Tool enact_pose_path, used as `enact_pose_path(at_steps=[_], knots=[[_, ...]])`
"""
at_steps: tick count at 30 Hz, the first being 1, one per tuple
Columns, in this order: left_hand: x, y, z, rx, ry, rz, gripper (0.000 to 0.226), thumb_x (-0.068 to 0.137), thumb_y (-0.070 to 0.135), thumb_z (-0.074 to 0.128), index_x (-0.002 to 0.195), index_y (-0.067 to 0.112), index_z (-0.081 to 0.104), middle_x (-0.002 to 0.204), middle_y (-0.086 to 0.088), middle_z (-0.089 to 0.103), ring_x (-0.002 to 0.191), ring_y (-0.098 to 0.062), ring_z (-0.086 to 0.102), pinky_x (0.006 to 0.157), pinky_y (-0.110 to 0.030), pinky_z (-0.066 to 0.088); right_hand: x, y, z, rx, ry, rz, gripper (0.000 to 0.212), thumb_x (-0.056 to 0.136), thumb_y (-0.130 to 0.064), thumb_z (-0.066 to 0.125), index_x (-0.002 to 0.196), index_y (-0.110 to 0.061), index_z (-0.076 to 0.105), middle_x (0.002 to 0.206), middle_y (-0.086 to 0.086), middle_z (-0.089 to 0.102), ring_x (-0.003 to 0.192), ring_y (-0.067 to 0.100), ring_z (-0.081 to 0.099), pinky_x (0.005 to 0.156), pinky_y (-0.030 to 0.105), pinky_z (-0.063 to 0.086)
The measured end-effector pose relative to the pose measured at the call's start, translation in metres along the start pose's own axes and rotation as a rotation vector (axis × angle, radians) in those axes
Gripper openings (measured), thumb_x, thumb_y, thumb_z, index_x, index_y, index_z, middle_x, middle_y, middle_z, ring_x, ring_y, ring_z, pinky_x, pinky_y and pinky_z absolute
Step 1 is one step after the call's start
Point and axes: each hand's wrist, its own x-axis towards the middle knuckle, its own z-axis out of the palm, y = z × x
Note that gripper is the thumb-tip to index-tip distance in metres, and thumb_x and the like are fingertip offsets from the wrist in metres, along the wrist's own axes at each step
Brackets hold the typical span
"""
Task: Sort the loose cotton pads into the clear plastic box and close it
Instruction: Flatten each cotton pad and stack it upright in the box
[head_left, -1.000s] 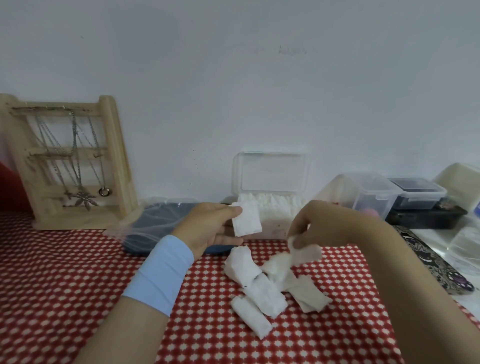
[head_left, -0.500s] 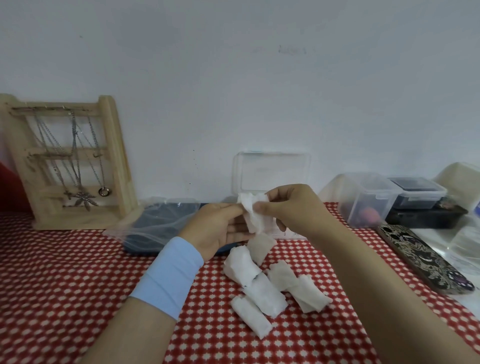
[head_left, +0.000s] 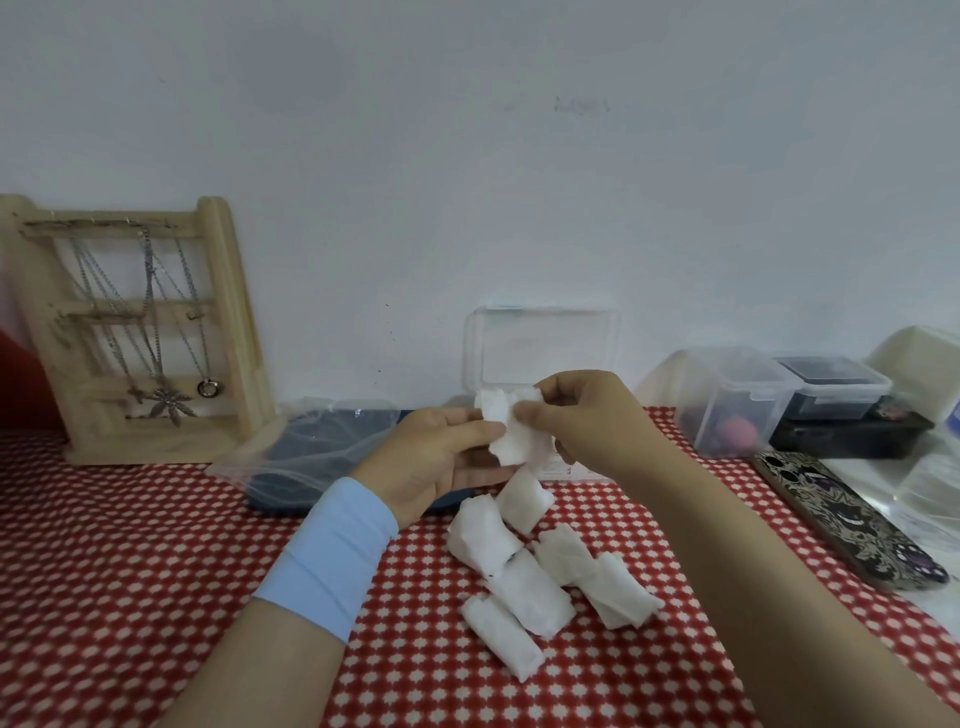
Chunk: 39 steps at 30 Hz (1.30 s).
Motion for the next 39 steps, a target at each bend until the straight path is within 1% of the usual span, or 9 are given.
enact_pose_path(at_steps=[9, 15, 18, 25, 29, 32, 36, 38, 39], knots=[[0.0, -0.001, -0.002, -0.04, -0.047, -0.006, 0.033, 0.1, 0.017, 0.058, 0.127, -0.001, 0.063, 0.12, -0.021, 0.071, 0.112, -0.034, 0.069, 0.093, -0.043, 0.058, 0.0, 0.002, 0.001, 0.01, -0.075, -0.004, 0.016, 0.102, -0.027, 0.058, 0.101, -0.013, 0.066, 0.056, 0.0, 0.062, 0.038, 0.007, 0.049, 0.043, 0.014, 0.039], [-0.001, -0.001, -0.001, -0.043, -0.047, 0.013, 0.029, 0.102, 0.009, 0.052, 0.127, -0.002, 0.061, 0.118, -0.021, 0.072, 0.11, -0.033, 0.07, 0.093, -0.043, 0.058, 0.004, 0.005, 0.006, -0.056, -0.007, -0.016, 0.015, 0.094, -0.032, 0.069, 0.101, -0.019, 0.066, 0.087, 0.0, 0.069, 0.062, 0.009, 0.06, 0.056, 0.024, 0.05], [0.0, 0.0, -0.001, -0.073, -0.039, 0.003, 0.03, 0.101, 0.009, 0.053, 0.128, -0.002, 0.06, 0.118, -0.022, 0.071, 0.109, -0.034, 0.071, 0.093, -0.044, 0.058, 0.004, 0.005, 0.002, 0.085, -0.064, 0.096, 0.025, 0.091, -0.031, 0.073, 0.113, -0.022, 0.063, 0.095, 0.002, 0.073, 0.054, 0.008, 0.061, 0.047, 0.02, 0.044], [-0.005, 0.002, -0.002, 0.135, -0.056, 0.025, 0.045, 0.085, -0.011, 0.069, 0.127, 0.003, 0.06, 0.113, -0.014, 0.075, 0.102, -0.028, 0.074, 0.081, -0.033, 0.063, 0.001, 0.008, -0.004, 0.331, -0.216, 0.223, 0.024, 0.09, -0.026, 0.075, 0.097, -0.003, 0.075, 0.07, 0.005, 0.063, 0.053, 0.011, 0.049, 0.049, 0.024, 0.037], [-0.005, 0.004, -0.008, 0.149, -0.058, -0.008, 0.036, 0.09, -0.002, 0.068, 0.124, 0.006, 0.062, 0.113, -0.013, 0.075, 0.103, -0.027, 0.074, 0.083, -0.034, 0.062, -0.001, 0.007, 0.001, 0.175, -0.163, 0.142, 0.02, 0.087, -0.028, 0.078, 0.092, -0.009, 0.076, 0.066, 0.005, 0.065, 0.05, 0.01, 0.052, 0.047, 0.02, 0.041], [-0.001, 0.001, -0.008, 0.193, 0.058, 0.007, 0.031, 0.091, 0.007, 0.07, 0.122, 0.005, 0.065, 0.111, -0.01, 0.075, 0.099, -0.023, 0.074, 0.074, -0.03, 0.062, 0.001, 0.01, 0.005, -0.048, -0.11, 0.093, 0.027, 0.092, -0.041, 0.071, 0.087, -0.015, 0.077, 0.062, -0.006, 0.071, 0.048, 0.006, 0.059, 0.052, 0.017, 0.047], [0.006, -0.002, -0.015, 0.219, 0.224, 0.053, 0.032, 0.09, 0.001, 0.07, 0.122, 0.001, 0.065, 0.11, -0.01, 0.073, 0.097, -0.023, 0.072, 0.066, -0.026, 0.062, 0.004, 0.021, 0.007, -0.435, -0.093, -0.063, 0.026, 0.097, -0.039, 0.06, 0.092, -0.021, 0.078, 0.086, -0.012, 0.076, 0.069, 0.004, 0.066, 0.077, 0.027, 0.058], [0.006, -0.002, -0.02, 0.197, 0.245, 0.063, 0.031, 0.09, 0.001, 0.071, 0.12, 0.001, 0.065, 0.111, -0.012, 0.073, 0.099, -0.026, 0.073, 0.069, -0.027, 0.062, -0.001, 0.021, 0.012, -0.55, -0.265, -0.185, 0.016, 0.097, -0.028, 0.064, 0.105, -0.031, 0.077, 0.106, -0.016, 0.072, 0.086, 0.001, 0.062, 0.084, 0.02, 0.051], [0.007, -0.002, -0.022, 0.196, 0.25, 0.065, 0.03, 0.089, 0.001, 0.071, 0.119, 0.002, 0.066, 0.11, -0.012, 0.073, 0.1, -0.026, 0.073, 0.07, -0.028, 0.062, -0.003, 0.022, 0.015, -0.613, -0.362, -0.224, 0.025, 0.096, -0.019, 0.064, 0.112, -0.035, 0.075, 0.116, -0.016, 0.07, 0.093, 0.002, 0.06, 0.087, 0.019, 0.049]])
